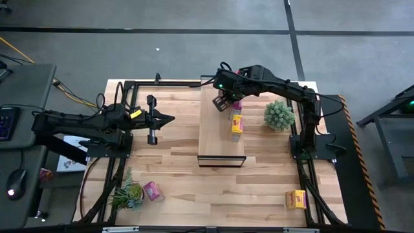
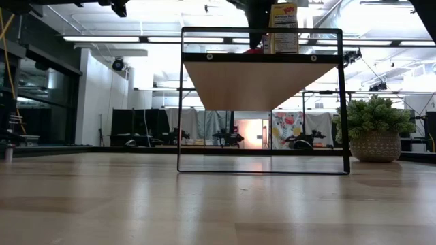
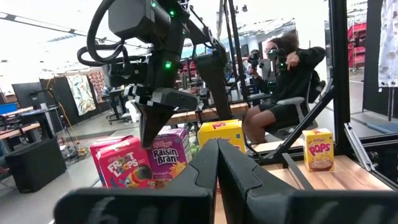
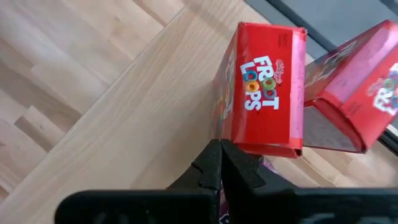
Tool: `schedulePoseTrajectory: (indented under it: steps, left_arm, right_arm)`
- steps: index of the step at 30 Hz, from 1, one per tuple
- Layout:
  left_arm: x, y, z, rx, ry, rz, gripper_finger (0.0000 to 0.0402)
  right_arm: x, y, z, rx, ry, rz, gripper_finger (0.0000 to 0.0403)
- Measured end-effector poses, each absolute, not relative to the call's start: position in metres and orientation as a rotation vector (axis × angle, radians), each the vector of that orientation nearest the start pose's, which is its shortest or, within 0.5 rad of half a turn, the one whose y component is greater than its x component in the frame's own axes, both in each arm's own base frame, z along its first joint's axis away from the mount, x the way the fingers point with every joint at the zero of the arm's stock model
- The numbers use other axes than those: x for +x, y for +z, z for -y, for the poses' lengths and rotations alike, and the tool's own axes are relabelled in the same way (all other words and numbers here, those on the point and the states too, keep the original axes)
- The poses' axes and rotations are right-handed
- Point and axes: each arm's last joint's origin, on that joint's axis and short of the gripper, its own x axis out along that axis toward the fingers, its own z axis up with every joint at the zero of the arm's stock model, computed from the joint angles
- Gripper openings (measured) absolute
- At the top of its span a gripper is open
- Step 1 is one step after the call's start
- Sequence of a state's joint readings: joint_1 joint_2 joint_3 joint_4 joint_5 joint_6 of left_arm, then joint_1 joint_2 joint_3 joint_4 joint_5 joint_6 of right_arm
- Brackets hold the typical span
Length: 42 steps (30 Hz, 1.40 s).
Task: Stack cereal on shelf
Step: Put the red cereal box on the shelf aligned with the red cereal box
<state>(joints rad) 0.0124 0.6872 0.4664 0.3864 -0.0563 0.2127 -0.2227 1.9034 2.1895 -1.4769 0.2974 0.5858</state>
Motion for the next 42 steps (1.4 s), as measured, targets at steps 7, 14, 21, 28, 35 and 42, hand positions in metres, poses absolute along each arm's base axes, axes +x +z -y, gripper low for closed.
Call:
schedulePoseTrajectory:
  steps: [7, 14, 21, 28, 35, 42]
  left_arm:
    - [0.163, 0.292, -0.004, 0.208, 0.086, 0.159, 0.0000]
    - [0.163, 0.292, -0.004, 0.208, 0.086, 0.159, 0.0000]
    - [0.163, 0.292, -0.004, 0.208, 0.086, 0.158, 0.0000]
    - [0.163, 0.292, -0.004, 0.208, 0.087, 0.163, 0.0000]
    - [0.163, 0.292, -0.004, 0.208, 0.087, 0.165, 0.0000]
    - [0.163, 0.292, -0.004, 0.208, 0.087, 0.165, 0.0000]
  right_arm:
    - [0.351, 0.393, 0.091, 0.447, -0.805, -0.992, 0.0000]
    - [0.356, 0.395, 0.095, 0.444, -0.782, -0.932, 0.0000]
    - [0.352, 0.395, 0.089, 0.510, -0.625, -1.022, 0.0000]
    - [0.345, 0.388, 0.088, 0.491, -0.666, -1.126, 0.0000]
    - [0.347, 0.388, 0.090, 0.462, -0.707, -1.100, 0.0000]
    - [0.349, 0.385, 0.099, 0.474, -0.755, -1.084, 0.0000]
